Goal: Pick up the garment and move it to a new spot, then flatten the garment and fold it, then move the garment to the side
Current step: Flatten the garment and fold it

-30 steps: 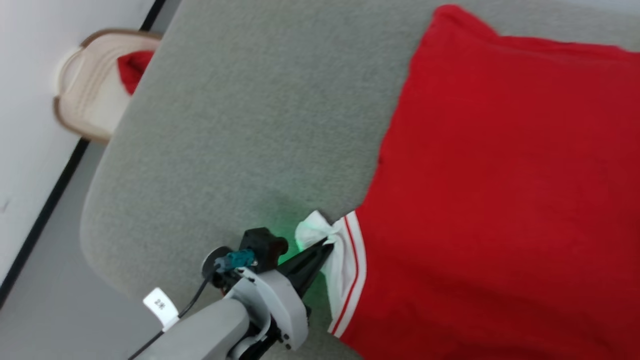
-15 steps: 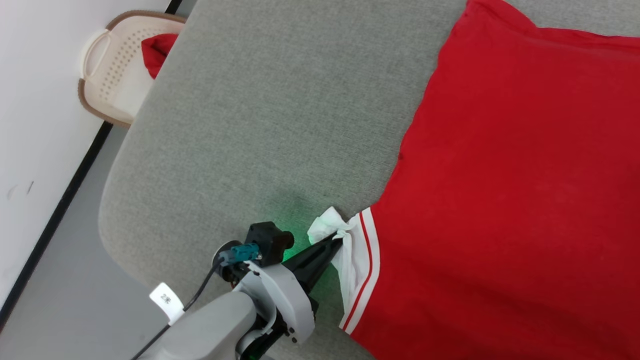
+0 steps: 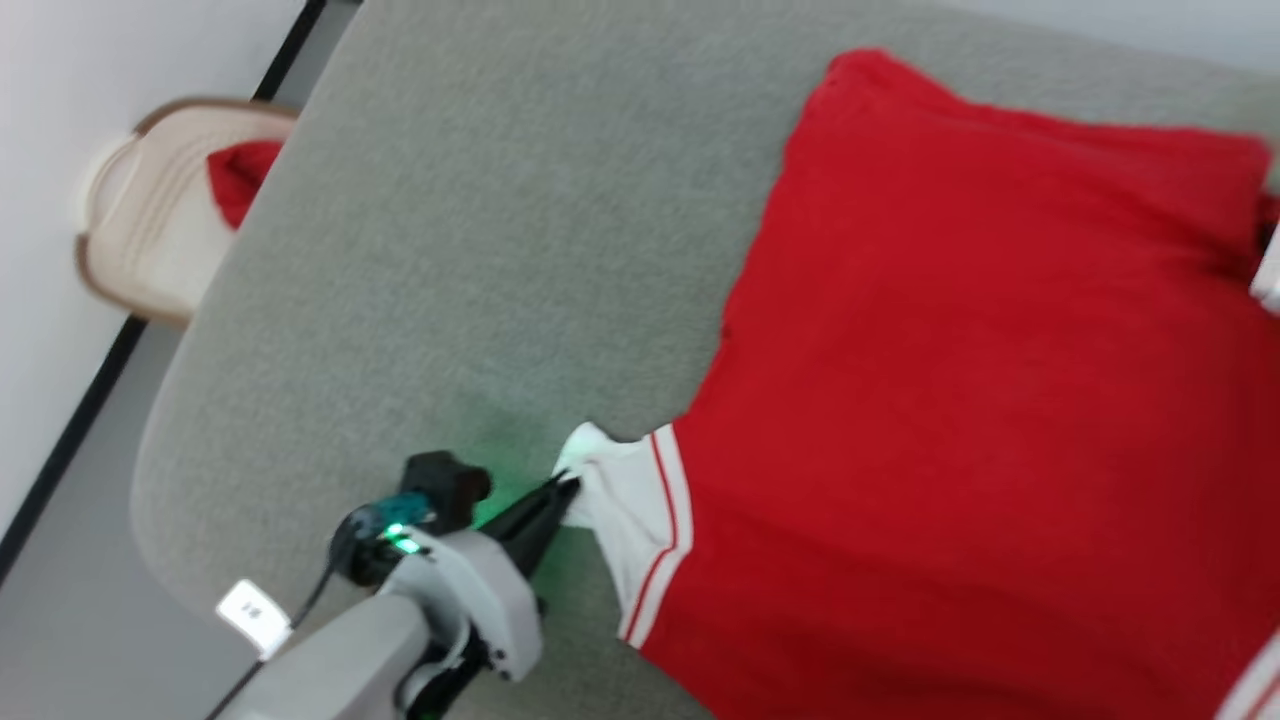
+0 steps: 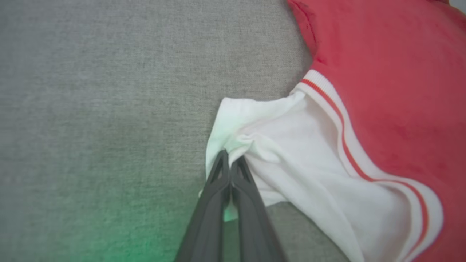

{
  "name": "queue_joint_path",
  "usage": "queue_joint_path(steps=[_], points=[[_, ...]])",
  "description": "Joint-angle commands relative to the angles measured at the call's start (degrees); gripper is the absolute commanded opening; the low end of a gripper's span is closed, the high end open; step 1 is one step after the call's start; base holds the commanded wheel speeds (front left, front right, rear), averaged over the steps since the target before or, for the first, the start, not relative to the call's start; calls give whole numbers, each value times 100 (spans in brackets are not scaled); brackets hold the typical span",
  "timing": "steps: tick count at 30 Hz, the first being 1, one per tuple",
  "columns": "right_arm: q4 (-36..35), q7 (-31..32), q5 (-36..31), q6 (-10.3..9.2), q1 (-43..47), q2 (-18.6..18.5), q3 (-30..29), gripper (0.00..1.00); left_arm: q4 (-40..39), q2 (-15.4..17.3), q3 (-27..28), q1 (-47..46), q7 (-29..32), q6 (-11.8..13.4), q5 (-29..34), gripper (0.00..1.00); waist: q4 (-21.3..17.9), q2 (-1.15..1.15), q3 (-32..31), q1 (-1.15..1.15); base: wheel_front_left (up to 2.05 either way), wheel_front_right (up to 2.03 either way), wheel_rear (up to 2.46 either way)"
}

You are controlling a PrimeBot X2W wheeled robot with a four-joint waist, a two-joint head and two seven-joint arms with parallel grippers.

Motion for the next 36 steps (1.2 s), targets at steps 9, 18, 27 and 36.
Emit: queue_joint_path(steps=[9, 18, 27, 36], points=[[-1632, 374, 1604, 0, 1823, -322, 967, 0, 82, 442, 82, 506, 84, 210, -158, 0, -923, 0, -907, 0, 0, 0, 0], [-3448, 639, 2369, 0, 3782, -461, 684, 0, -59, 559, 55, 757, 154, 278, -249, 0, -1381, 0, -1232, 0, 0, 0, 0], [-4816, 683, 2392, 0, 5597, 149, -88, 0, -67, 577, 88, 971, 114, 296, -356, 0, -1599, 0, -1392, 0, 0, 0, 0], [-5124, 336, 2075, 0, 6176, 592, -294, 0, -93, 611, 132, 1053, 102, 313, -355, 0, -1763, 0, -1386, 0, 0, 0, 0]])
